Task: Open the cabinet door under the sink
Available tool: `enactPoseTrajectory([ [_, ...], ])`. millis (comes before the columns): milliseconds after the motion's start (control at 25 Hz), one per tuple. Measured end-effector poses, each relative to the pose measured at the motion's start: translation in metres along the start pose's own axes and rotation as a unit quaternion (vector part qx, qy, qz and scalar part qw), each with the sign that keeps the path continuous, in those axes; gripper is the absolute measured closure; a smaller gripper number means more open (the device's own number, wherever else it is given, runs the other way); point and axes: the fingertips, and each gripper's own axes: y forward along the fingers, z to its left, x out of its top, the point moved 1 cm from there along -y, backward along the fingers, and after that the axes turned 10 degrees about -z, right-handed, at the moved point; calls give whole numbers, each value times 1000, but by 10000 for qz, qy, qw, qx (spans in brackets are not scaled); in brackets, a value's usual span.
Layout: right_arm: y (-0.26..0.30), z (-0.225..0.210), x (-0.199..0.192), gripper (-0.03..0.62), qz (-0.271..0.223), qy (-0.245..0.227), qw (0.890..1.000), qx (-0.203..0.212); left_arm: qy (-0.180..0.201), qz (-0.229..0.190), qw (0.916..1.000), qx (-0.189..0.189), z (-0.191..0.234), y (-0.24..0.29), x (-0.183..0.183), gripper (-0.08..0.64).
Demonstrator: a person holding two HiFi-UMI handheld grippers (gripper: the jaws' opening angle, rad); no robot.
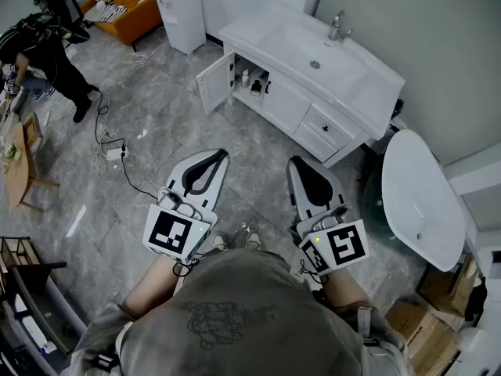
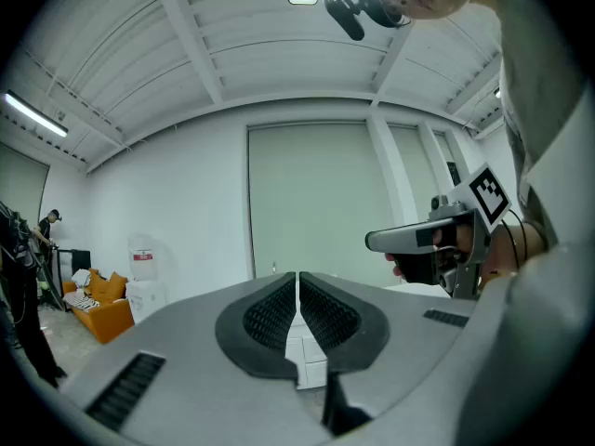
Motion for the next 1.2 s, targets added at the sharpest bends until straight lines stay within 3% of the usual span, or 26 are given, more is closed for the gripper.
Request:
enactPoseTrajectory([
  [1200, 11, -58, -21, 557, -141, 228, 9996, 82, 142, 110, 9995, 267, -1, 43, -21, 534],
])
